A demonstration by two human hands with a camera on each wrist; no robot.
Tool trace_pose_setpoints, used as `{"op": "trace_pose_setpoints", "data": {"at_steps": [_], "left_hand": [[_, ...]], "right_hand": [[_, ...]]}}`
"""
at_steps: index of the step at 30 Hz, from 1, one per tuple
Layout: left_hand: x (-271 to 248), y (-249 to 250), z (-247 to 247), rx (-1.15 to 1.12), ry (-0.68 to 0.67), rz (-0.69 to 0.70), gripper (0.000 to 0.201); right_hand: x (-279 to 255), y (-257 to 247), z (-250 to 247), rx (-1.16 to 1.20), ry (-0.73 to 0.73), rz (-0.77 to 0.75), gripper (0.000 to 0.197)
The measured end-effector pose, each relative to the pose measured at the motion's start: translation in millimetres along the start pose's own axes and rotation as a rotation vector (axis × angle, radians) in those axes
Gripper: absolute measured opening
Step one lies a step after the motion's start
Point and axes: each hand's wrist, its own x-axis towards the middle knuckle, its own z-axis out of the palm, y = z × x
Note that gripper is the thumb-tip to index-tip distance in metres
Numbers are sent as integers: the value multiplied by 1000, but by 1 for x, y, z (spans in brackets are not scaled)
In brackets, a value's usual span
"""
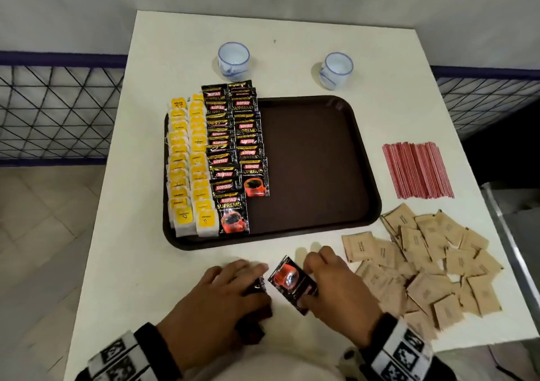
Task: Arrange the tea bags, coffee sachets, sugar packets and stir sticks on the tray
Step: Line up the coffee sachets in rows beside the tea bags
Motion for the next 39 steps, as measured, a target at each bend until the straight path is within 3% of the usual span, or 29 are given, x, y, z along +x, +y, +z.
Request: {"op": "trace_pose_setpoints", "data": {"at_steps": [2, 5, 14, 17, 22, 24, 26, 28, 34, 39], "left_hand": [[0, 4, 2, 1, 26, 15, 63], [-3, 5, 9, -33, 31, -7, 78], [-20, 6, 3, 23, -37, 28, 58], [-23, 5, 6, 55, -17, 41, 58], [-24, 4, 15, 38, 22, 71, 48], [-24, 5, 19, 11, 42, 82, 41], [-24, 4, 23, 10, 87, 93, 36], [-26, 5, 24, -10, 119, 81, 32], [-34, 6, 25, -30, 158, 75, 28], [-33, 3, 32, -1, 143, 86, 37]], "right_hand": [[-1, -1, 6, 4, 31, -10, 37], [-3, -1, 9, 21, 62, -19, 34], [-14, 6, 17, 141, 171, -27, 57], [-16, 8, 23, 52, 149, -54, 64], [-13, 9, 26, 43, 125, -105, 50], [-14, 6, 23, 66, 132, -125, 32], [-15, 5, 19, 141, 155, -145, 12], [-14, 9, 15, 253, 161, -151, 9], [-8, 22, -12, 478, 250, -116, 28], [12, 24, -44, 874, 358, -84, 35]]}}
